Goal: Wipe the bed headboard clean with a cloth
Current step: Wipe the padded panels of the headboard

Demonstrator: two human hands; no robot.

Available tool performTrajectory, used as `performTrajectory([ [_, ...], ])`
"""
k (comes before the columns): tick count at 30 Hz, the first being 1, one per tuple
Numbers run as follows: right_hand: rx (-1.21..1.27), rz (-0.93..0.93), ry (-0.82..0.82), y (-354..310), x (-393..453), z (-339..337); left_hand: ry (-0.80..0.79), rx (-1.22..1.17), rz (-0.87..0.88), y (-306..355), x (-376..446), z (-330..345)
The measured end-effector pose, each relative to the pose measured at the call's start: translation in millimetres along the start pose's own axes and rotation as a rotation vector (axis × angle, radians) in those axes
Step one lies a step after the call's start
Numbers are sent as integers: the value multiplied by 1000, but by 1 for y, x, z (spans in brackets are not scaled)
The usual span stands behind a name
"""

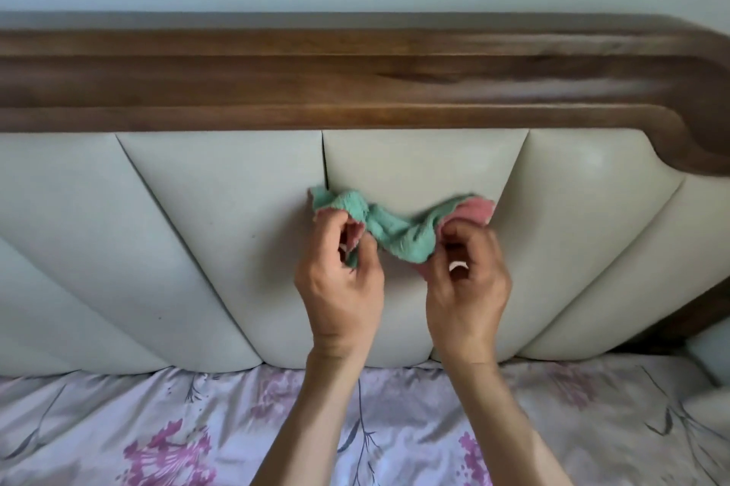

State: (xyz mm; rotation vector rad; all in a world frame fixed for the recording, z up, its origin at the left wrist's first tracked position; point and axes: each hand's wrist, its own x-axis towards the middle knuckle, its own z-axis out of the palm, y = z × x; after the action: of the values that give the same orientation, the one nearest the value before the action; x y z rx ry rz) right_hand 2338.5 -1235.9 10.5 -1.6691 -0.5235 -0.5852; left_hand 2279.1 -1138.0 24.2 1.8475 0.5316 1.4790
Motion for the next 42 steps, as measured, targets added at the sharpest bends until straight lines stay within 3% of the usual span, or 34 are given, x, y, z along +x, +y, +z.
performTrajectory([
  [3, -2, 59, 32, -6, 0, 3, -33, 40, -22, 2, -2, -1],
  [9, -70, -35, 248, -48, 74, 8, 30, 70, 113, 42, 68, 3],
  [14, -65, 4, 166, -26, 39, -1, 2, 173, 129, 39, 52, -2],
  [19, -31, 171, 91, -8, 5, -5, -142, 304, -88, 23, 11, -15],
  [27, -69, -25, 196, -48, 79, -2, 56, 178, 80, 46, 71, -5],
  [32, -142, -25, 141, -20, 42, -3, 21, 202, 78, 31, 49, -4],
  [38, -174, 197, -34, 41, -34, -1, -124, 287, -167, -32, -30, -9],
  [42, -170, 373, -43, 76, -75, 8, -82, 277, -357, -73, -64, 1],
])
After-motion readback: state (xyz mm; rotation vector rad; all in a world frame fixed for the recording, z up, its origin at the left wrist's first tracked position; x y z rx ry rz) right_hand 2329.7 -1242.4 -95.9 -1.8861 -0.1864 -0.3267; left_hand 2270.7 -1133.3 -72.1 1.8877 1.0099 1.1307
